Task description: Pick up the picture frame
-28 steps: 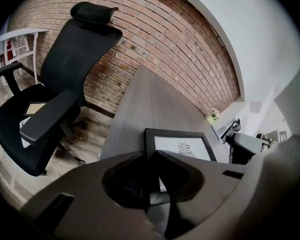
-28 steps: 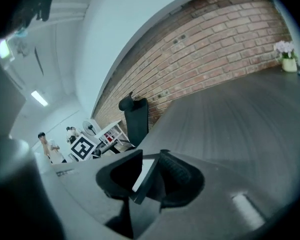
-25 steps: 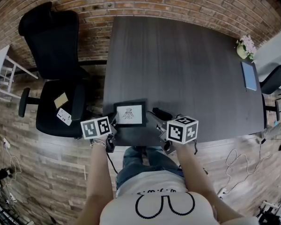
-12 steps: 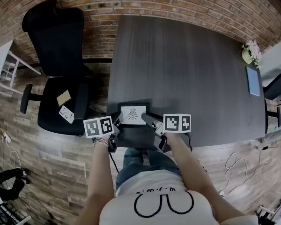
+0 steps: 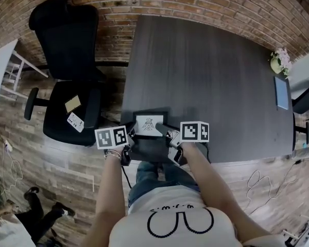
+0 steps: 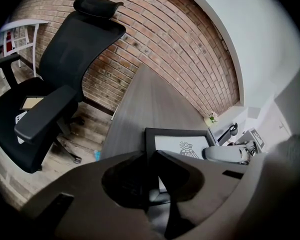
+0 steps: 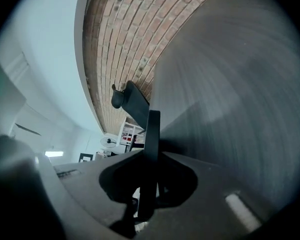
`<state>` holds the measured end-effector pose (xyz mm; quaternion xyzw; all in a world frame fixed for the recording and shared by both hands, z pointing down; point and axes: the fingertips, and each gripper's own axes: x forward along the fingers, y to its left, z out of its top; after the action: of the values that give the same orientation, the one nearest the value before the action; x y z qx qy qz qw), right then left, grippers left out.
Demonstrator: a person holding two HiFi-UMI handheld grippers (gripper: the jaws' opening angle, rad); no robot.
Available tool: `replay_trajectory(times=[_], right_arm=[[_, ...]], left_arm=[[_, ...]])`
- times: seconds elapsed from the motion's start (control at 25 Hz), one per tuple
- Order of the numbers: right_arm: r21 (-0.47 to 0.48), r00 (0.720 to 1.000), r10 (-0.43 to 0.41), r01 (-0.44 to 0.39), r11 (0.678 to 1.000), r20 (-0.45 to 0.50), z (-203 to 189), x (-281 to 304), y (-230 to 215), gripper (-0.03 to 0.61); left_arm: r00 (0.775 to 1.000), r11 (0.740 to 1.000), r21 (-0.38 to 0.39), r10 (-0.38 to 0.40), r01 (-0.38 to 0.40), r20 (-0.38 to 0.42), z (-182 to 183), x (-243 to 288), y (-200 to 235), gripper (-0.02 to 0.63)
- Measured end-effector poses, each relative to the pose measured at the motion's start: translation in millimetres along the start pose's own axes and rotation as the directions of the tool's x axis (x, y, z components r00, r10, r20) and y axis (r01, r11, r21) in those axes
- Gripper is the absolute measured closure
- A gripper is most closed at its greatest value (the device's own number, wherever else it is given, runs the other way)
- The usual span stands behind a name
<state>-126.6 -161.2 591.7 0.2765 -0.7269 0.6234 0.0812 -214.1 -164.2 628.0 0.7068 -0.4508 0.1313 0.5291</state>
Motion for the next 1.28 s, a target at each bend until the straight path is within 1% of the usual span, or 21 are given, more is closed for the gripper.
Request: replay_trajectory(times=[0.16, 0.32, 0.36, 0.4, 0.44, 0.48, 0.56, 0.68, 0.8, 1.0, 1.28], right_arm=[[0.016, 1.000, 0.020, -0.020, 1.000, 0.007, 1, -1, 5, 0.548], [0.000, 1.000, 0.028, -0.028, 1.000, 0.012, 1, -6, 11, 0.549], [-0.010, 0.999, 0.030, -0.030, 1.000, 0.016, 2, -6, 13, 0.551], [-0.019, 0.999, 0.031, -0.031, 0.999, 0.019, 2, -7, 15, 0.552], [-0.025, 0.999, 0.031, -0.030, 0.999, 0.020, 3, -7, 16, 0.552], [-0.028, 0.999, 0.031, -0.030, 0.999, 0.022, 3, -8, 16, 0.552], [-0.030, 0.999, 0.028, -0.027, 0.999, 0.028, 3, -10, 16, 0.552], [-0.035, 0.999, 0.031, -0.030, 0.999, 0.043, 6, -14, 18, 0.552], [-0.045, 0.995, 0.049, -0.045, 0.998, 0.083, 15, -21, 26, 0.554], [-0.117, 0.982, 0.104, -0.086, 0.989, 0.158, 39, -38, 56, 0.553], [-0.263, 0.958, 0.152, -0.086, 0.961, 0.242, 61, -65, 98, 0.554]], left_arm=[[1.000, 1.000, 0.011, 0.012, -0.012, 0.011, 0, 0, -1, 0.545], [1.000, 0.998, 0.056, 0.026, -0.027, 0.018, -1, -5, -5, 0.535], [0.999, 0.997, 0.065, 0.028, -0.029, 0.021, 0, -7, -6, 0.512], [0.999, 0.997, 0.067, 0.024, -0.026, 0.028, 2, -9, -7, 0.475], [0.999, 0.998, 0.061, 0.014, -0.016, 0.038, 4, -12, -9, 0.437], [0.999, 0.999, 0.053, 0.004, -0.006, 0.049, 7, -15, -11, 0.417], [0.997, 0.999, 0.049, -0.006, 0.003, 0.071, 13, -21, -14, 0.410], [0.995, 0.998, 0.071, -0.004, -0.003, 0.104, 22, -29, -19, 0.410], [0.989, 0.997, 0.076, -0.001, -0.011, 0.151, 34, -40, -25, 0.410], [0.973, 0.991, 0.125, 0.022, -0.052, 0.231, 56, -65, -36, 0.410], [0.943, 0.983, 0.179, -0.022, -0.040, 0.332, 82, -94, -59, 0.411]])
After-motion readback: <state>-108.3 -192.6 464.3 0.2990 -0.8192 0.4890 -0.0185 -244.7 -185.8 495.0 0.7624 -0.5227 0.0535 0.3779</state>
